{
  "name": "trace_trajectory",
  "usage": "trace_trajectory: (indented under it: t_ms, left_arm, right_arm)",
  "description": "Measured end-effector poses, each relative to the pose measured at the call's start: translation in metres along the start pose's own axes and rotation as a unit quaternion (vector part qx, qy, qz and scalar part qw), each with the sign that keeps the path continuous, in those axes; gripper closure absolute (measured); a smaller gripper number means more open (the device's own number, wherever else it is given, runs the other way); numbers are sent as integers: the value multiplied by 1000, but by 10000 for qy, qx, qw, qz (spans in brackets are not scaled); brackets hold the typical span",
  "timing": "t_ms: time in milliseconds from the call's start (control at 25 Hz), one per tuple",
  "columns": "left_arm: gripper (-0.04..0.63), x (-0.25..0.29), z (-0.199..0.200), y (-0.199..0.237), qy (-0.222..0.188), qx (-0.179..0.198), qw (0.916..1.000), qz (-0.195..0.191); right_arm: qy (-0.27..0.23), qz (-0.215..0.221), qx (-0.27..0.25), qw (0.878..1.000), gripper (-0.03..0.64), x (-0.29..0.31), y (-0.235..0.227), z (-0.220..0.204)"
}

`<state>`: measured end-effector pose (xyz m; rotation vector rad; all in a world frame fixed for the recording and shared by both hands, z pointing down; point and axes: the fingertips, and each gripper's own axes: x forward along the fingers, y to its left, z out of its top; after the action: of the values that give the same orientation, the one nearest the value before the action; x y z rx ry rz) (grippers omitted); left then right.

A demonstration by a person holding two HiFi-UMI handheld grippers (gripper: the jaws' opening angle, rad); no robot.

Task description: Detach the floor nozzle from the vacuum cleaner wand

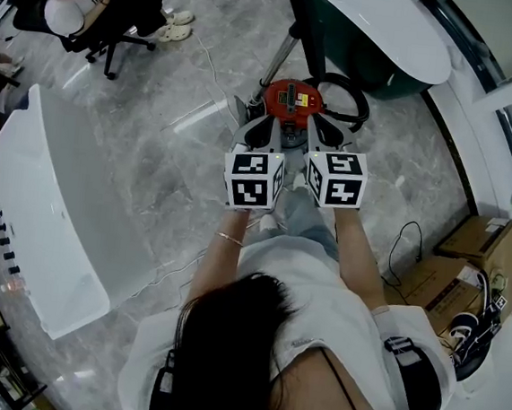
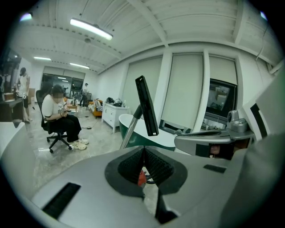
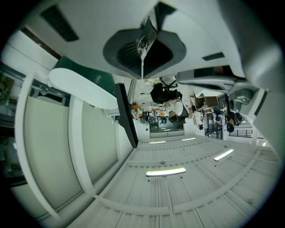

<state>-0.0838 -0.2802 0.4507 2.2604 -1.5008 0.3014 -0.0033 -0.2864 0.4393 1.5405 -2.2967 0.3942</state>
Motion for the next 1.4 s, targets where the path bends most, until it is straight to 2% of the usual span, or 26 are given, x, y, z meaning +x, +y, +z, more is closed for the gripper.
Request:
trace_trajectory:
  t_ms: [440, 480, 560, 600, 920, 1160, 1400]
  left_arm:
    - [592, 29, 10, 8, 12, 18, 9999, 122]
    - [592, 33, 11, 9, 16, 21, 9999, 131]
    - [592, 40, 15, 11, 15, 32, 9999, 148]
    - [592, 43, 16, 12, 9, 40, 9999, 154]
    - [592, 67, 24, 25, 31, 72, 9990, 436]
    - [591, 96, 26, 33, 175, 286, 9980, 533]
    - [489, 128, 30, 34, 237, 481, 9982, 258]
  right_arm:
    - [-399, 85, -45, 9992, 599, 20, -15, 31]
    - [-415, 115, -62, 9991, 589, 22, -17, 34]
    - [-440, 201, -91, 9988, 508, 27, -18, 40]
    - [-459, 230, -114, 9986, 495, 29, -19, 44]
    - [-583, 327, -245, 9975, 443, 47, -33, 63]
    - [-633, 363, -349, 9967, 428, 64, -46, 76]
    - [-499, 652, -457, 9956, 407, 76, -52, 79]
